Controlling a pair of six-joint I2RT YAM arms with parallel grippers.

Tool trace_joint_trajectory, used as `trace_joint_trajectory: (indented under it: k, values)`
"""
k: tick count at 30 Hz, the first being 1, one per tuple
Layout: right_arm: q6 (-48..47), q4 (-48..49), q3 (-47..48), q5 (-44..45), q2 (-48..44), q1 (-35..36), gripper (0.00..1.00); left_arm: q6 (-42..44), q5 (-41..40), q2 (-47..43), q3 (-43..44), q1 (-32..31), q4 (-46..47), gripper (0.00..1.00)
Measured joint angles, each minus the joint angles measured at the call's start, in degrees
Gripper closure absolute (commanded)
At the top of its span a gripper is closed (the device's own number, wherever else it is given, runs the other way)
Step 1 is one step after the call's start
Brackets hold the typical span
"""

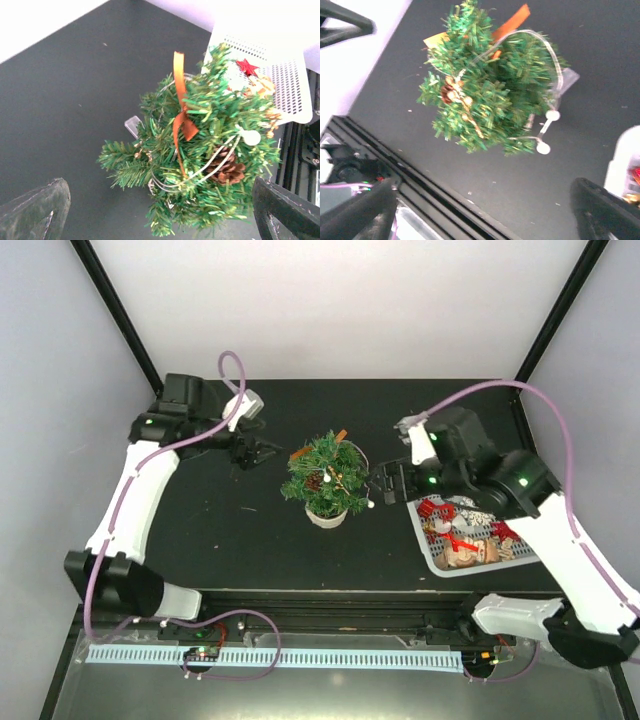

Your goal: Decorate the small christmas tree

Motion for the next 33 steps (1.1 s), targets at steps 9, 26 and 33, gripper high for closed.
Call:
trace_joint_trajectory:
  k: [9,26,33]
  values:
    - [3.28,-11.34,1.22,12.02,-11.21,0.00,0.00,7.76,-3.69,-8.57,13.88,0.76,-16.96,0.01]
    - [4.94,-18.73,-2.97,12.28,-29.62,0.00,0.00,11.69,-12.13,-27.98,12.33,0.76,-34.42,0.01]
    - [4.79,-18.23,-5.53,10.12,-30.97,0.00,0.00,10.34,-8.70,-29.64,9.53,0.76,-35.19,0.01]
